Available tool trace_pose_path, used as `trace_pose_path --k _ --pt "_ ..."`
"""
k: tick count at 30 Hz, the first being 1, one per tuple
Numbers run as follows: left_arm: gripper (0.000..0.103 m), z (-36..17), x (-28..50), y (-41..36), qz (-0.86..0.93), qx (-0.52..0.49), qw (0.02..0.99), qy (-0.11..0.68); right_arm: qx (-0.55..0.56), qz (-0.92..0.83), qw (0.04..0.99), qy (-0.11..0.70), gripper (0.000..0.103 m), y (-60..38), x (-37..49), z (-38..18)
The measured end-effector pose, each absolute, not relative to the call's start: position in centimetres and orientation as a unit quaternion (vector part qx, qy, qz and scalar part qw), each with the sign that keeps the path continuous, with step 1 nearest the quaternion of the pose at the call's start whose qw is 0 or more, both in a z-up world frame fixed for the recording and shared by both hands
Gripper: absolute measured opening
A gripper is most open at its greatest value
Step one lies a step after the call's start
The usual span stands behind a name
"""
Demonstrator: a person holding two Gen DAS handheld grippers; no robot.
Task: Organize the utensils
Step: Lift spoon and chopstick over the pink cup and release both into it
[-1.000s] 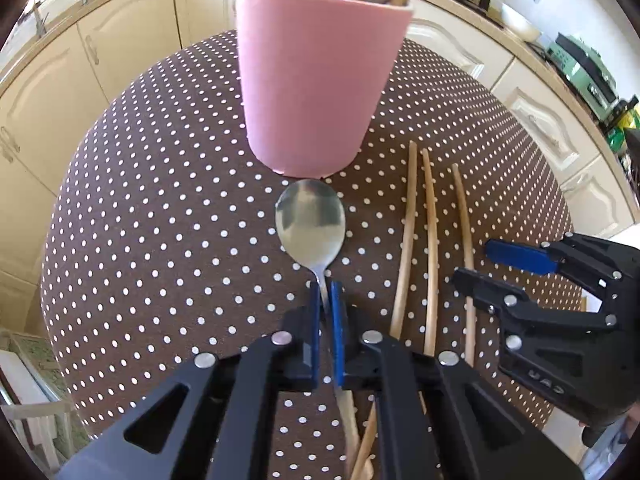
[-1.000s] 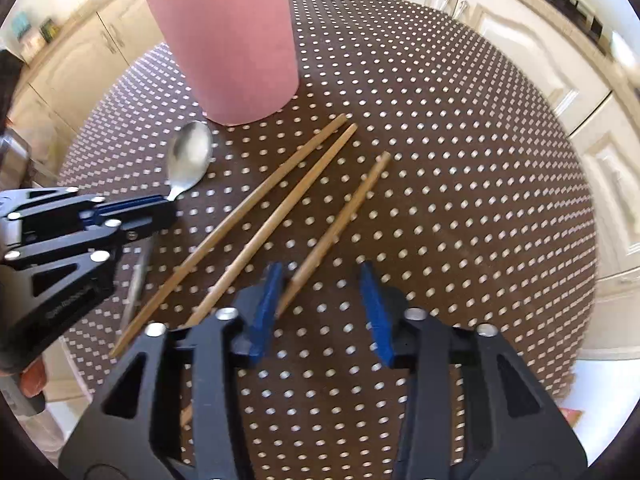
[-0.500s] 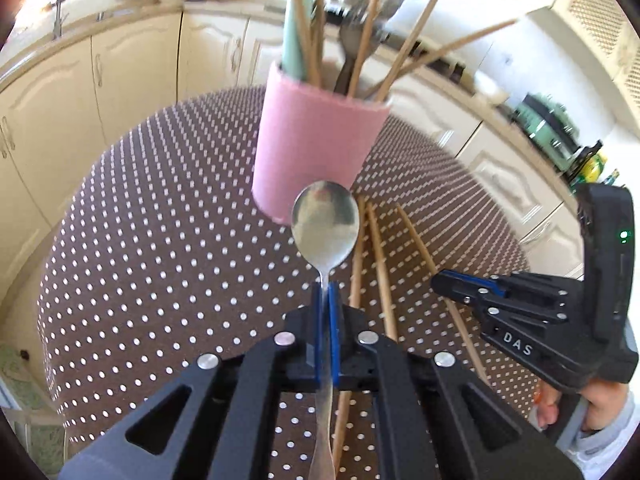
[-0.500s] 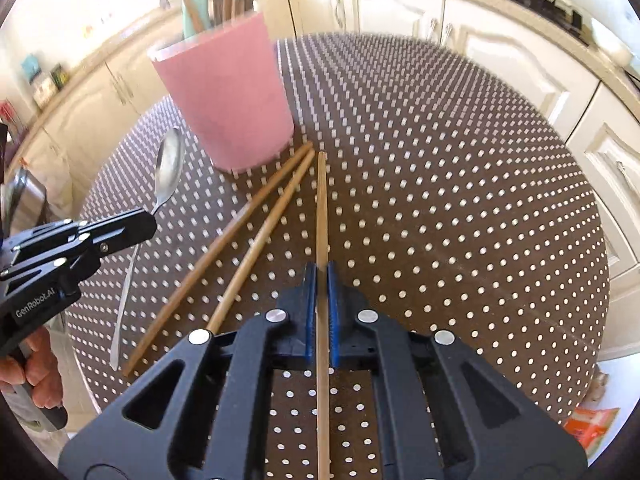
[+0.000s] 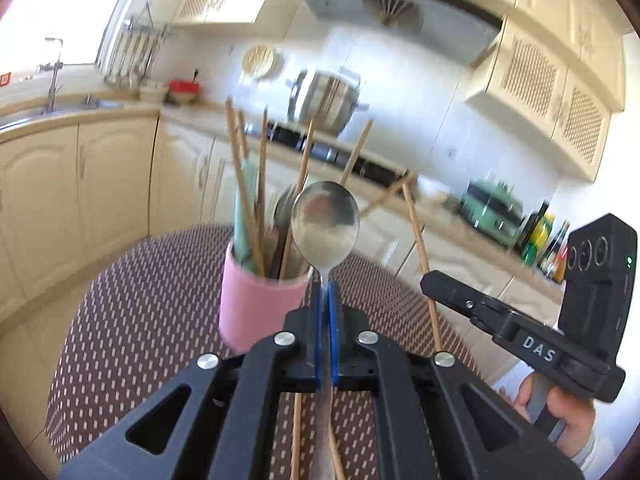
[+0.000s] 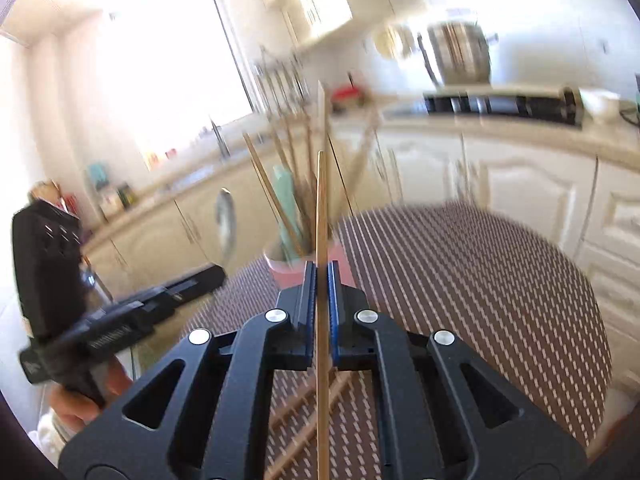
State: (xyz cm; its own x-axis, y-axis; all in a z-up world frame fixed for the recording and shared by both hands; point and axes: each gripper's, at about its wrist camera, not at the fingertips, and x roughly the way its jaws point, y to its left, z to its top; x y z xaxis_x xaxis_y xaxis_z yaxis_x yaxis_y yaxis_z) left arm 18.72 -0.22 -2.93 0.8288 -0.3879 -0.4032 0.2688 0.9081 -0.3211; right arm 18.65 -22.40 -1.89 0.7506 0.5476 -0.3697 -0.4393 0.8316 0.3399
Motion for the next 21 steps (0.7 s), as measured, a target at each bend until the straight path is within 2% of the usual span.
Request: trace_pose_path --k 8,15,21 --pt "0.003 -0.1 21.6 -0.6 -0.164 -0.141 0.964 0.156 0.135 0.295 0.940 0.107 0.006 -18.2 21.1 1.2" --pt "0.003 1.6 24.0 -0.1 -0.149 -0.144 0.975 0.085 0.154 0.284 0.946 0.037 0.006 -15.8 24.4 2.8" --pt "0.003 1.2 26.4 0.0 -0.147 -0.152 0.975 0.065 0.155 0.268 0.951 -0.001 0.006 -14.5 26.3 3.1"
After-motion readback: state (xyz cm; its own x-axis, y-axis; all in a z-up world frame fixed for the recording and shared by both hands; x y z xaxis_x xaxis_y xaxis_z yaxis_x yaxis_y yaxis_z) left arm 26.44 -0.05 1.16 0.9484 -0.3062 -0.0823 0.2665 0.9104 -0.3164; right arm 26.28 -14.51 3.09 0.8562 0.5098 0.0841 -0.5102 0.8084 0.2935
